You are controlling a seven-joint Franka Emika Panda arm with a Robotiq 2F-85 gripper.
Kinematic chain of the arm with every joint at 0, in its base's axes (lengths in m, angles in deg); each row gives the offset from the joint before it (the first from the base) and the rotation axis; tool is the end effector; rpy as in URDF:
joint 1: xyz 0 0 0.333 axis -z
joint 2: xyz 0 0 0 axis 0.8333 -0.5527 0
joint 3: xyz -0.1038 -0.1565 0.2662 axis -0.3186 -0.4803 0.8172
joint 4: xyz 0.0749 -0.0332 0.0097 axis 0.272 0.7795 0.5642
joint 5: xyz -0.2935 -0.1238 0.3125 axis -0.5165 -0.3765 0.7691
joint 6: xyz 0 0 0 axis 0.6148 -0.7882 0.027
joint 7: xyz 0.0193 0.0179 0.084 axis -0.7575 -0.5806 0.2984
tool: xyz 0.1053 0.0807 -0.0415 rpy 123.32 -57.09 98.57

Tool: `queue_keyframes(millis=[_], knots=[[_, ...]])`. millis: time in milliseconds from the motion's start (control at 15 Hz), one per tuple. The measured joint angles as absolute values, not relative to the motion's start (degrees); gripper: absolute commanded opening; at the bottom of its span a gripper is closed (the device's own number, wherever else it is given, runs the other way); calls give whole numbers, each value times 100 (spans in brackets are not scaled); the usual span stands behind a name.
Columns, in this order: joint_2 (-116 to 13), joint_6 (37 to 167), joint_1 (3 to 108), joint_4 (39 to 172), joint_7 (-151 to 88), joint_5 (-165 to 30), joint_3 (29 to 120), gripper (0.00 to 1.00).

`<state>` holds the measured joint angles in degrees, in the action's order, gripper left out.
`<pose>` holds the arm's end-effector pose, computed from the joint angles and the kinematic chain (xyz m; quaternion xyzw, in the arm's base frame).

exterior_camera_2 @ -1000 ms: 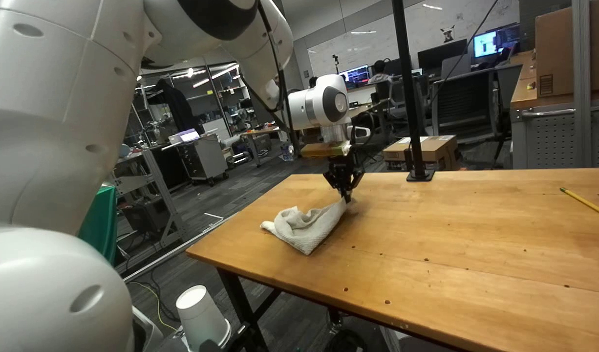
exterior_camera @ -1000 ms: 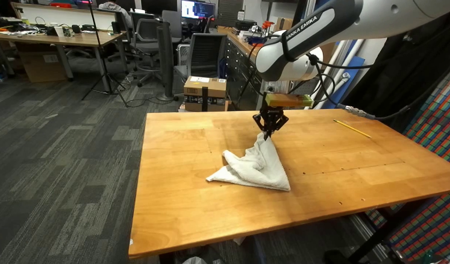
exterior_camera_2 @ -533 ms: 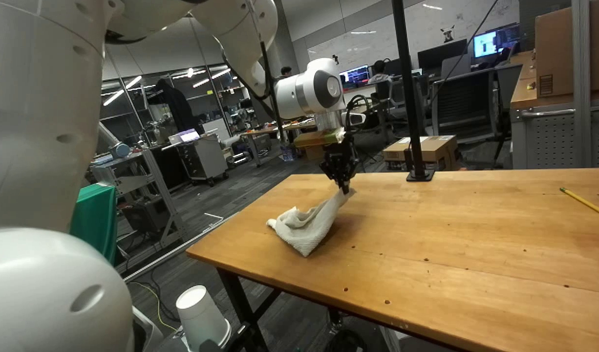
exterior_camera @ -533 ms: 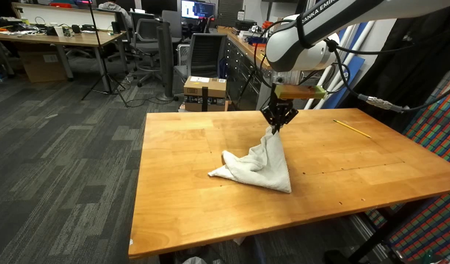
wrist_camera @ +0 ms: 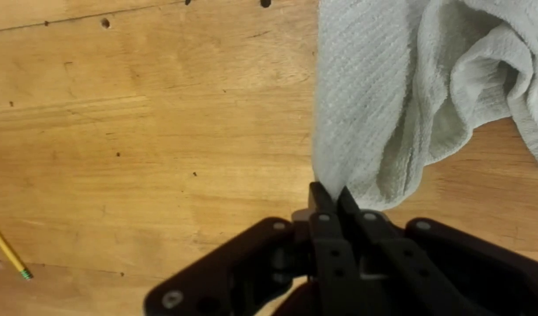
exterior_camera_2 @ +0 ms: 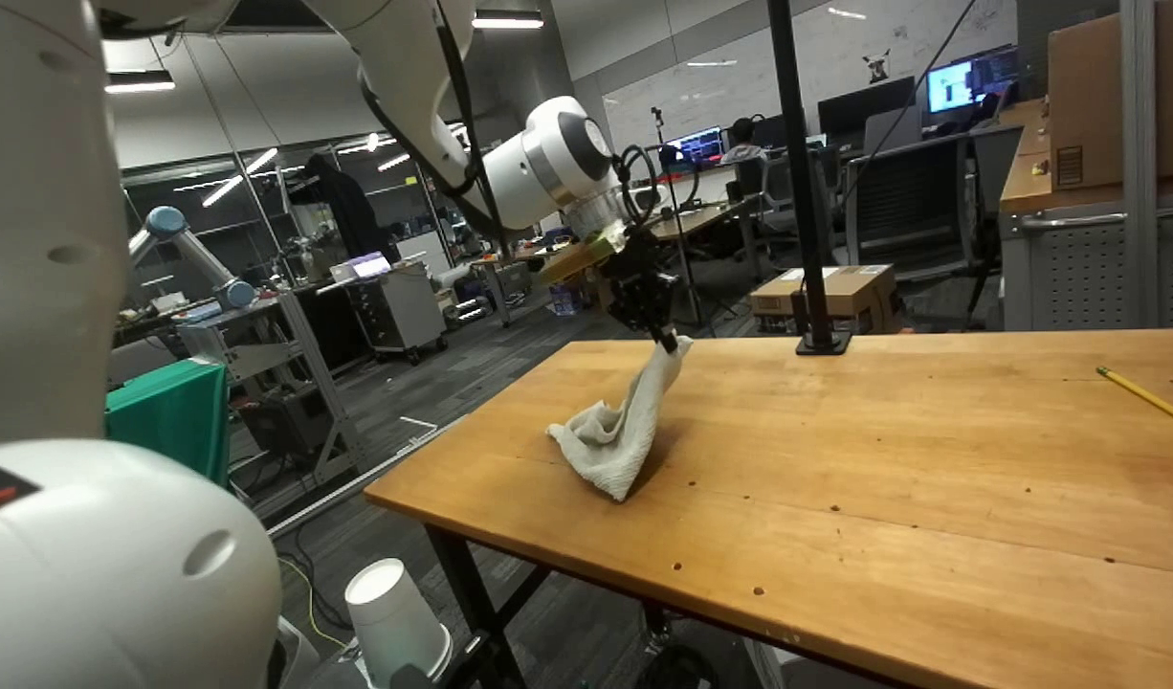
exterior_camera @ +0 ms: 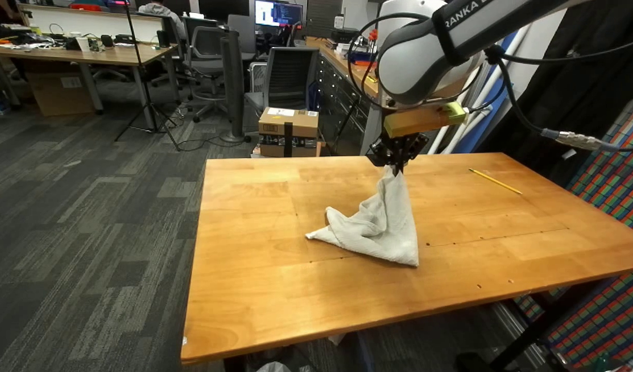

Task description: Fold the towel thrice

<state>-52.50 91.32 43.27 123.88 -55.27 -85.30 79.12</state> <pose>0.6391 0.1360 0.2729 0.9889 -0.0175 0.0220 0.1461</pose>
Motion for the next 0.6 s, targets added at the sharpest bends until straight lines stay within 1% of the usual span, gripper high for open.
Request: queue_keyframes(millis=[267,600], knots=[[-5012,9030,3996,12637,-6491,-9379,7943,1],[-4907,8536,3661,12768,-7497,-10226,8214,1]])
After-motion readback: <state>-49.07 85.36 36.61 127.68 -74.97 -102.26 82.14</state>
